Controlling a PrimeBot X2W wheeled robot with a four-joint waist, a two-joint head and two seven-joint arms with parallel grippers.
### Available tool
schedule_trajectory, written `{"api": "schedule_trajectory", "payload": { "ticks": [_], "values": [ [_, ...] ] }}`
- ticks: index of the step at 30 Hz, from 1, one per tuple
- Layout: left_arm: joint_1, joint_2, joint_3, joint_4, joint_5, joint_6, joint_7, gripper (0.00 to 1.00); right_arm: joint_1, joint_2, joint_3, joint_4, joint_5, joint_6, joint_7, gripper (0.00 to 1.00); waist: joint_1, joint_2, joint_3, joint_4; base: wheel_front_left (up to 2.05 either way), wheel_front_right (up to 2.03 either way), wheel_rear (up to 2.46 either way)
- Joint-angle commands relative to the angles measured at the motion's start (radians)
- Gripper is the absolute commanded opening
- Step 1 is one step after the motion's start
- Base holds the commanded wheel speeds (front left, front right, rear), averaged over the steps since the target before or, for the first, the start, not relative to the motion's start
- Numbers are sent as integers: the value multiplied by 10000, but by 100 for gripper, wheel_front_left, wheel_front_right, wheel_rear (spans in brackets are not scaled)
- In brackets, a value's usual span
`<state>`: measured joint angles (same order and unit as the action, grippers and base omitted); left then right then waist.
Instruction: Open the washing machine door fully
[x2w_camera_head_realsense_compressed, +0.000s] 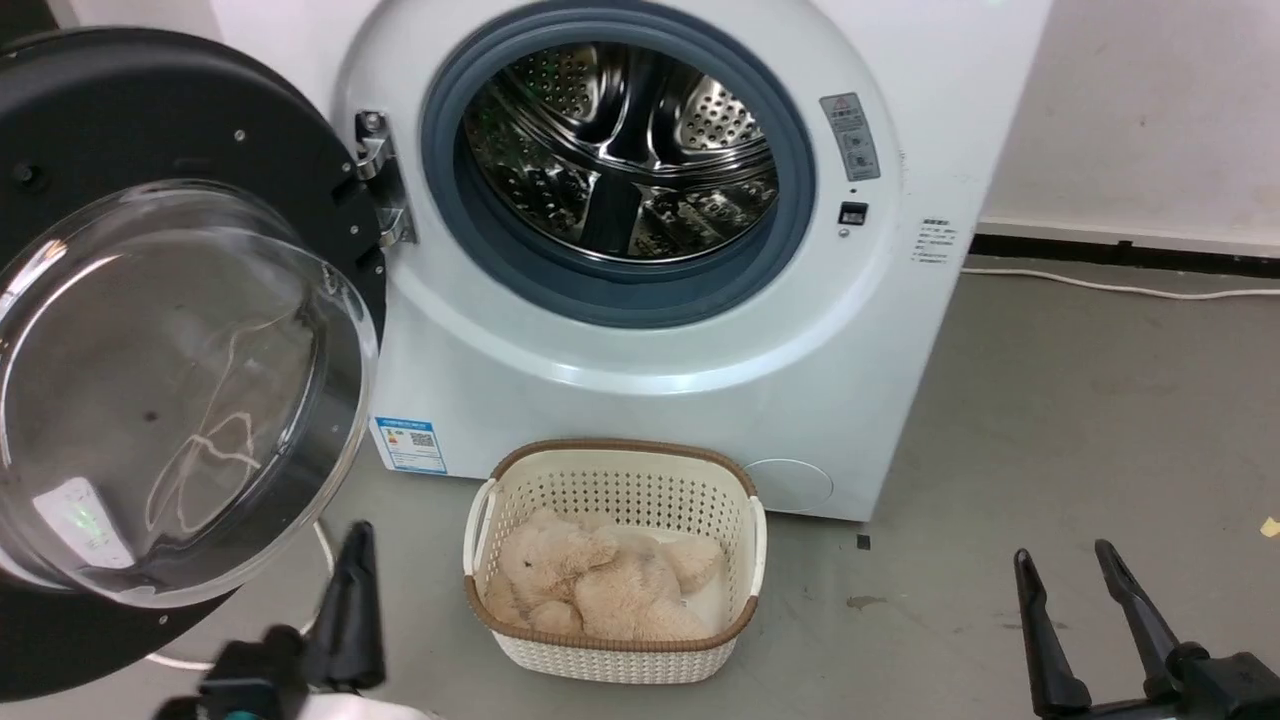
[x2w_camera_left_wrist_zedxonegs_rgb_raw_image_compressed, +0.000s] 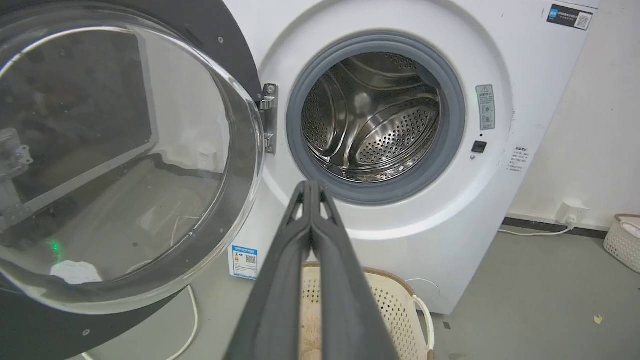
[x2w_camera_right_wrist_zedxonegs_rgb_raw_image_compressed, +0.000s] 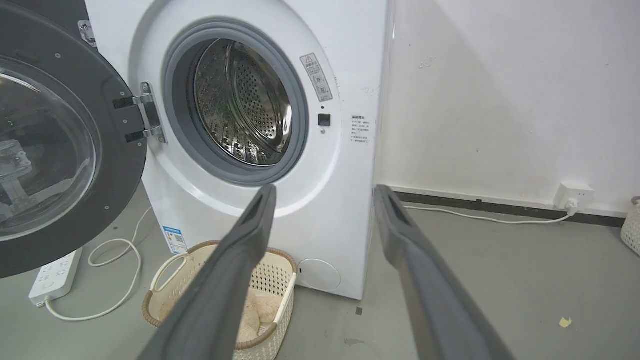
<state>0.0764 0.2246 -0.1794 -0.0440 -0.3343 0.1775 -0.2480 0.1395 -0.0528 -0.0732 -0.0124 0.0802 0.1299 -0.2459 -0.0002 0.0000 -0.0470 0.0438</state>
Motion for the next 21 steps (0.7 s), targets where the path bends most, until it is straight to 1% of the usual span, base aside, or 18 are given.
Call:
{"api": "schedule_trajectory", "payload": {
  "ticks": [1,2,9,21],
  "values": [
    [181,-104,-100,32,106,53,-76,50,136,25,45,25,48,8,-60,100,2,0,-14,-40,0,0,0],
    [222,-148,-217,91,222,77,-83,100,157,25,62,51,74,8,-67,100,2,0,-20,-66,0,0,0],
    [391,-370,-899,390,860,262,-102,100,199,25,101,190,208,8,-107,100,2,0,-27,-160,0,0,0],
    [267,-374,-1029,782,1020,278,-123,100,184,25,160,353,223,8,-143,100,2,0,-11,-128,0,0,0]
  ]
}}
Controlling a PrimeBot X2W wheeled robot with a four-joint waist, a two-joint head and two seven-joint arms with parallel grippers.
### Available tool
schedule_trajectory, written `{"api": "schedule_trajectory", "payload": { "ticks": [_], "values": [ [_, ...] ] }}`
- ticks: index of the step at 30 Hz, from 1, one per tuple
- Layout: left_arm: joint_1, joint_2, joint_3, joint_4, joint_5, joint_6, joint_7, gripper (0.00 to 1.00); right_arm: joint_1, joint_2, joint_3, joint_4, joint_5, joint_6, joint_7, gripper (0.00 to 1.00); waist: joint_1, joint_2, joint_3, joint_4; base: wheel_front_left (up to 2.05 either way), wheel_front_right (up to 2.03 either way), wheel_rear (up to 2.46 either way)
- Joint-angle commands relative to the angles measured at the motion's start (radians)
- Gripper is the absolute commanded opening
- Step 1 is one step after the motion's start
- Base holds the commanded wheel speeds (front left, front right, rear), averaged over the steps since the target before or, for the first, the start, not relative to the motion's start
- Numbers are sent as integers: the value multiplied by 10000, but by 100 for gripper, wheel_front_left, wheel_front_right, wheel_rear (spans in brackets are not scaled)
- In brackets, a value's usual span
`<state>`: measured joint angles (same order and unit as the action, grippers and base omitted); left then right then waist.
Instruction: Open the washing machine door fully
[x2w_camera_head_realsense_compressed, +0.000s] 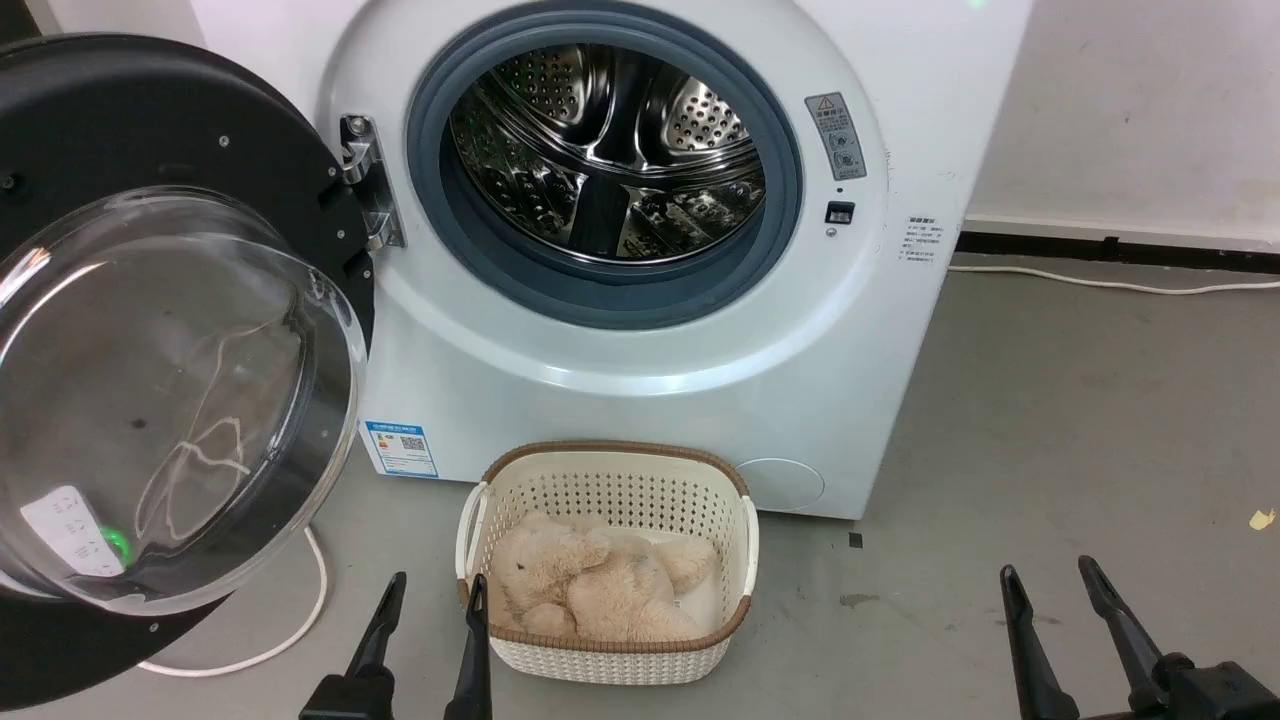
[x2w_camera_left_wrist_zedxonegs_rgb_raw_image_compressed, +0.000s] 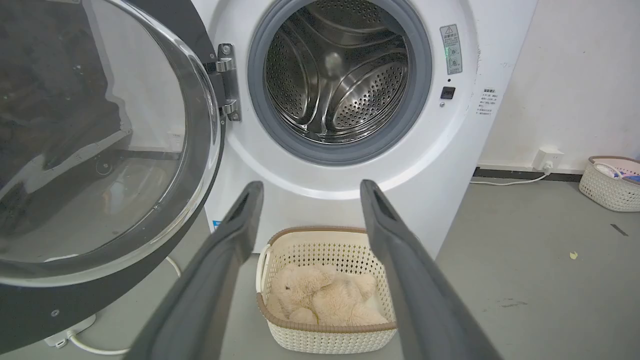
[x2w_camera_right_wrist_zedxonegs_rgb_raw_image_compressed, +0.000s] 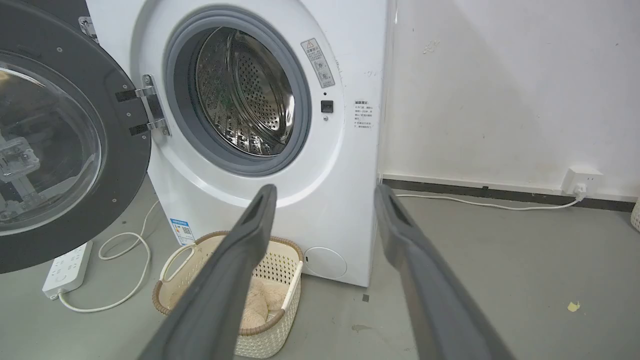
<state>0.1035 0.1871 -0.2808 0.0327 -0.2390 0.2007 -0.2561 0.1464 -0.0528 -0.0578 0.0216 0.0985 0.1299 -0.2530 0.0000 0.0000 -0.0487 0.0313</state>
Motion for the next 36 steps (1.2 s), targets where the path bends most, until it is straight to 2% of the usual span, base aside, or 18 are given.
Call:
{"api": "schedule_trajectory", "payload": {
  "ticks": [1,16,17,36],
  "values": [
    [-18,4,-11,20,70,50,-43,100,106,26,11,24,36,8,-73,100,0,0,11,-7,0,0,0],
    [-117,-10,-67,130,27,65,-49,100,59,26,2,163,42,8,-83,100,0,0,4,7,0,0,0],
    [-24,-14,-44,102,-3,32,2,0,-2,0,2,127,-2,0,-36,0,0,0,7,9,0,0,0],
    [-146,-182,316,42,285,-213,312,0,-182,1,71,85,-120,1,278,0,0,0,64,-30,0,0,0]
  ]
}}
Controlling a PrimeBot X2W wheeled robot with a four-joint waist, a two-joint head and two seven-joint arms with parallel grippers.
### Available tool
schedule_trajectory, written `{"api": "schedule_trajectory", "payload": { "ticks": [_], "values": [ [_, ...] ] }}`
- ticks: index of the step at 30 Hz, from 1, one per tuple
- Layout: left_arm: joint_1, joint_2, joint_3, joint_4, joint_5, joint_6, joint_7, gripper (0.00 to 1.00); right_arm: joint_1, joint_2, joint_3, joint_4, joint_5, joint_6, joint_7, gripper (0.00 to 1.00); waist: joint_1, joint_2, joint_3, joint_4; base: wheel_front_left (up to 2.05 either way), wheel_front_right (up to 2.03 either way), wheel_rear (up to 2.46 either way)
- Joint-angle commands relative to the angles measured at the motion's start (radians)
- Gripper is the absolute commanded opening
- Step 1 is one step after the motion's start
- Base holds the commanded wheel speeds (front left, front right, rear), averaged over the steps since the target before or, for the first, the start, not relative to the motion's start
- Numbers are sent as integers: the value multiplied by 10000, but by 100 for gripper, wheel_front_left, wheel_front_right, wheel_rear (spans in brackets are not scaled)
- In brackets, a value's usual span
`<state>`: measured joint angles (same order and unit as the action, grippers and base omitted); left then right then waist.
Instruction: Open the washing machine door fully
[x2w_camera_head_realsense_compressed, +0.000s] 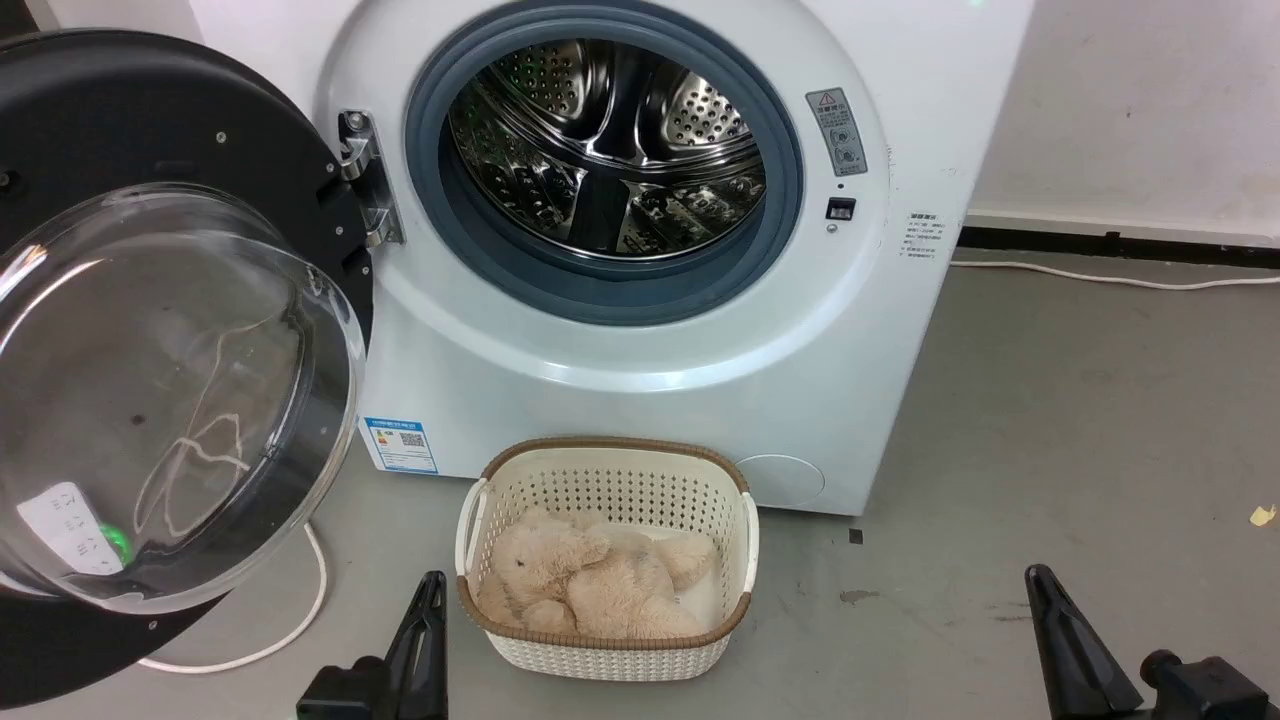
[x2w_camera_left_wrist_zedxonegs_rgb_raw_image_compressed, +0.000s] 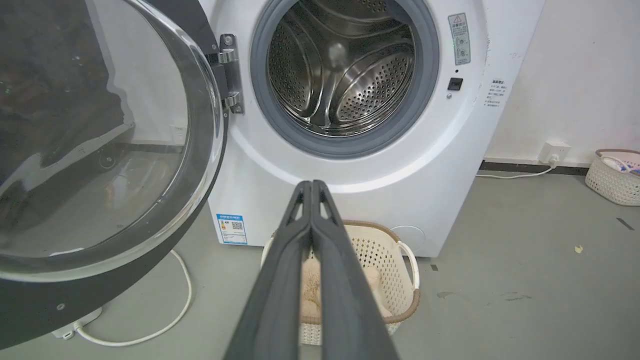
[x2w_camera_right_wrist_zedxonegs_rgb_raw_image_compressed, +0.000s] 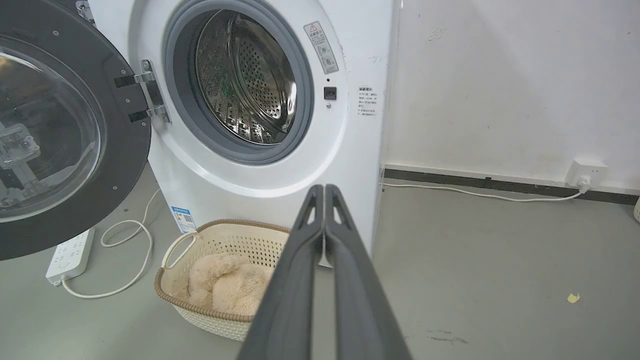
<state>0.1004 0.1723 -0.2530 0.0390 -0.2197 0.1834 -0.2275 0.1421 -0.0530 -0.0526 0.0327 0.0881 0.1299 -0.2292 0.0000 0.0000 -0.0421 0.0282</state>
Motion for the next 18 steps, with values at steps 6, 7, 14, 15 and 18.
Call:
{"api": "schedule_trajectory", "payload": {
  "ticks": [6,7,14,15,18],
  "values": [
    [-164,-99,174,-42,206,-138,149,0,-209,5,47,-42,-64,1,163,0,0,0,22,-15,0,0,0],
    [-172,-109,197,-45,225,-155,169,0,-221,5,52,-45,-72,1,184,0,0,0,26,-17,0,0,0],
    [-228,-185,356,-69,359,-269,313,0,-303,6,84,-64,-127,2,327,0,0,0,52,-35,0,0,0],
    [-236,-196,378,-72,378,-285,333,0,-314,7,89,-67,-135,2,347,0,0,0,56,-38,0,0,0],
    [-260,-228,446,-82,435,-334,394,0,-349,7,102,-75,-158,2,408,0,0,0,68,-45,0,0,0]
  ]
}}
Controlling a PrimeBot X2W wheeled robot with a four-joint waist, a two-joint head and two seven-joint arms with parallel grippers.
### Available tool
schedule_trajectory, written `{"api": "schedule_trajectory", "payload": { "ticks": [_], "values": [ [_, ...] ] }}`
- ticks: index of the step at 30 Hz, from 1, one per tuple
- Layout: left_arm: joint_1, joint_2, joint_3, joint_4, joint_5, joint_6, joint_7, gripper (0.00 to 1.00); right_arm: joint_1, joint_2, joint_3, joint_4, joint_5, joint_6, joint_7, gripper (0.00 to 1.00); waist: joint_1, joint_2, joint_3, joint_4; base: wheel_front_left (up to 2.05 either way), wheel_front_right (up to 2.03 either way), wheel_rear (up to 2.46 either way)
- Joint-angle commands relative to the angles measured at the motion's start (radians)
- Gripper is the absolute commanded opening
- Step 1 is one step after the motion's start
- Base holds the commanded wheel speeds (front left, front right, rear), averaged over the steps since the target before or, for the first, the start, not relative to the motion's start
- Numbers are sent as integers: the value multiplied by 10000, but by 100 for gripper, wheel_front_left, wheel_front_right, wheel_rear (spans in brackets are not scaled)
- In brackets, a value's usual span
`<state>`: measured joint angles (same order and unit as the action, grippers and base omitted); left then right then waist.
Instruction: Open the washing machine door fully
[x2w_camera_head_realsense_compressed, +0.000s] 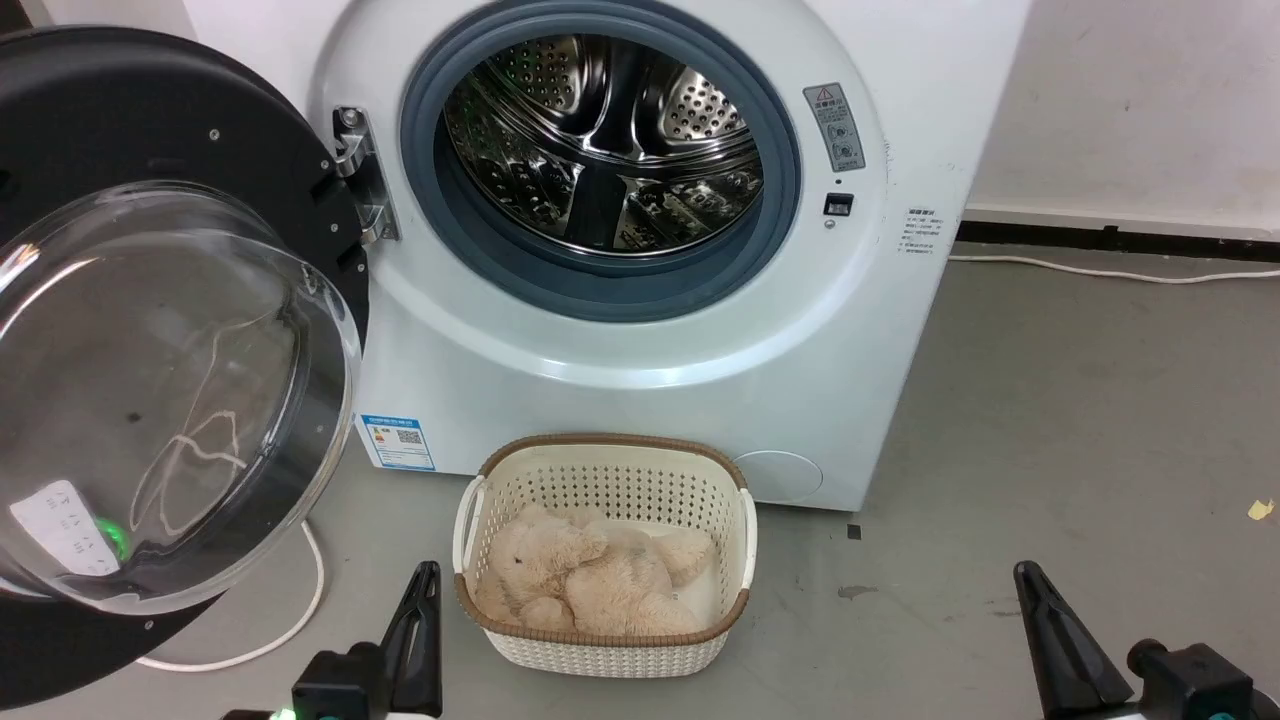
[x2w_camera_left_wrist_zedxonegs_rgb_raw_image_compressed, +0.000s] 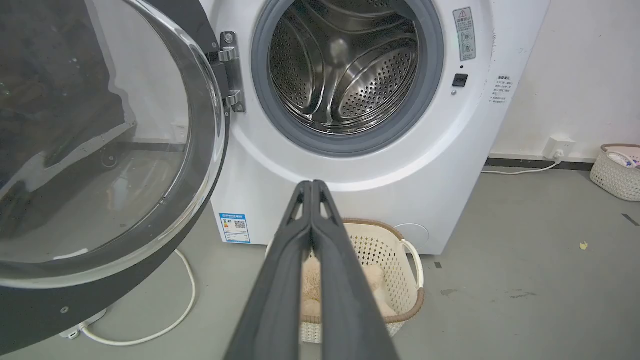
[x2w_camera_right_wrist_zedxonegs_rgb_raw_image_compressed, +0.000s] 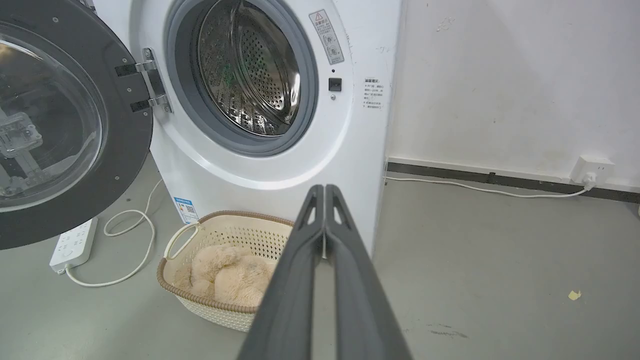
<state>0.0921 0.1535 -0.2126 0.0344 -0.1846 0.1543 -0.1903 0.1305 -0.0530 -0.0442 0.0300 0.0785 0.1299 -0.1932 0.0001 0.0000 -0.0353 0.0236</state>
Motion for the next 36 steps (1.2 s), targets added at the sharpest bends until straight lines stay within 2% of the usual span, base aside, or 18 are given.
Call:
{"api": "schedule_trajectory", "payload": {
  "ticks": [1,36],
  "values": [
    [-185,-51,64,-39,103,-59,42,0,-244,8,23,-51,-70,2,68,0,-1,0,3,-2,0,0,0],
    [-500,-471,947,-170,850,-694,839,0,-699,16,202,-158,-376,5,867,0,-1,0,153,-102,0,0,0]
  ]
}}
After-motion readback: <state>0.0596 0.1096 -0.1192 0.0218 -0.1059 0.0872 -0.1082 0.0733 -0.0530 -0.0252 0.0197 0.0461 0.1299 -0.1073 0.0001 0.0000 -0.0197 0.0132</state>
